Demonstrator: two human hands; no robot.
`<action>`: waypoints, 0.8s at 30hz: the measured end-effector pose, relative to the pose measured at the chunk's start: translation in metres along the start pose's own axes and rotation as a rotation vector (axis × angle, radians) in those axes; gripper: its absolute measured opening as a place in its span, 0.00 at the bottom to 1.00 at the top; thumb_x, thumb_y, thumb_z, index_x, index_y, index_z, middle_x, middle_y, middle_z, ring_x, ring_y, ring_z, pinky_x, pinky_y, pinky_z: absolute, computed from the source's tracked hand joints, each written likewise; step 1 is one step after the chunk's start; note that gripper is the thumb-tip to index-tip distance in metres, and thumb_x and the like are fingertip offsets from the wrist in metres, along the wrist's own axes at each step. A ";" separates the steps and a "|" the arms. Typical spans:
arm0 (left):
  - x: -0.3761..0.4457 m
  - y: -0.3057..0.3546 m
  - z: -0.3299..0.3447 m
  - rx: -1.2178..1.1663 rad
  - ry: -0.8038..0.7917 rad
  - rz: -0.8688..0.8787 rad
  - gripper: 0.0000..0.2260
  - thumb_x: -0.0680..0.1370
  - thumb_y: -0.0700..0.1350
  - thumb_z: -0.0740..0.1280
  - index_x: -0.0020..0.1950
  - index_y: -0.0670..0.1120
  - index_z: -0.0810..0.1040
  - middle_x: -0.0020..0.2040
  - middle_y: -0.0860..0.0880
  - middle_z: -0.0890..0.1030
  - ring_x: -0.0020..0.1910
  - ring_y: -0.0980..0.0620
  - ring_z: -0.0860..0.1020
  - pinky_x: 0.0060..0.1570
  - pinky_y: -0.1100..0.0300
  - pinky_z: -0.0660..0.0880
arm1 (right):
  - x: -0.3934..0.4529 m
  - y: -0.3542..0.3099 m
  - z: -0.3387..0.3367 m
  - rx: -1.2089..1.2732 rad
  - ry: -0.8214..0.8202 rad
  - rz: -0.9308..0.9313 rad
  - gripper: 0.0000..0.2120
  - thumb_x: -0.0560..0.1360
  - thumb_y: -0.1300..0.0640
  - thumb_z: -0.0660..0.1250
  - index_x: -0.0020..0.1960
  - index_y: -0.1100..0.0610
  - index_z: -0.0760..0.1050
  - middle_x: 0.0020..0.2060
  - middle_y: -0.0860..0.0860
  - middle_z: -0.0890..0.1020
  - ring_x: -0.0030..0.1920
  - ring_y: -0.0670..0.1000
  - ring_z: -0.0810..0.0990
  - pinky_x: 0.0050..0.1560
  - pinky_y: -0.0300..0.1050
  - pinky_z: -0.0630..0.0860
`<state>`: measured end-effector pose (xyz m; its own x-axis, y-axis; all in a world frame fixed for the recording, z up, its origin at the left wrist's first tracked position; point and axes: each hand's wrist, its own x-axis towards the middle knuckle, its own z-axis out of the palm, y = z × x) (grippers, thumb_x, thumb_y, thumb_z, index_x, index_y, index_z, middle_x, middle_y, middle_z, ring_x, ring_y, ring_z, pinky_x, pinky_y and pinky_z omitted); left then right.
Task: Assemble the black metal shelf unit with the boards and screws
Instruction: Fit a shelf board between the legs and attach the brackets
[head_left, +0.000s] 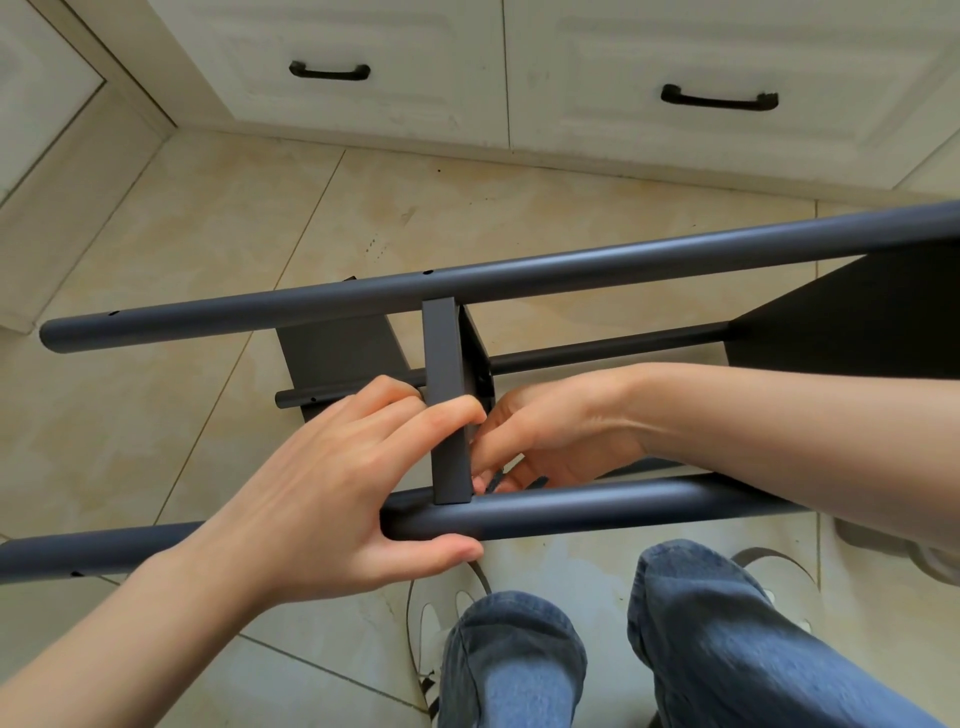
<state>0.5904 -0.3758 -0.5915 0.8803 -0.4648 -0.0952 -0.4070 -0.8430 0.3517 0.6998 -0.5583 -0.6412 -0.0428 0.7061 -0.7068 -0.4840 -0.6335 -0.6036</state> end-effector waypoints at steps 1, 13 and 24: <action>0.000 0.000 0.000 0.004 0.000 0.000 0.34 0.73 0.69 0.65 0.72 0.50 0.70 0.50 0.62 0.65 0.50 0.58 0.67 0.45 0.66 0.66 | -0.001 0.000 -0.001 0.009 -0.017 -0.006 0.08 0.78 0.58 0.65 0.56 0.59 0.76 0.49 0.55 0.78 0.47 0.51 0.77 0.56 0.47 0.76; 0.000 -0.001 0.001 -0.004 0.005 0.002 0.34 0.73 0.68 0.66 0.72 0.49 0.70 0.50 0.62 0.65 0.50 0.58 0.66 0.46 0.69 0.62 | -0.003 -0.001 -0.006 -0.021 -0.025 -0.007 0.07 0.78 0.54 0.67 0.51 0.57 0.79 0.46 0.52 0.80 0.43 0.47 0.77 0.47 0.42 0.78; 0.001 -0.001 0.001 0.008 0.016 -0.002 0.34 0.73 0.68 0.66 0.71 0.48 0.71 0.49 0.60 0.67 0.49 0.57 0.68 0.45 0.67 0.63 | -0.003 0.000 -0.008 -0.002 -0.052 0.005 0.04 0.76 0.54 0.69 0.48 0.54 0.81 0.47 0.51 0.81 0.42 0.46 0.77 0.49 0.44 0.76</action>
<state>0.5911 -0.3759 -0.5930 0.8850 -0.4586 -0.0806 -0.4072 -0.8461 0.3440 0.7070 -0.5632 -0.6421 -0.0910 0.7184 -0.6897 -0.4816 -0.6379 -0.6010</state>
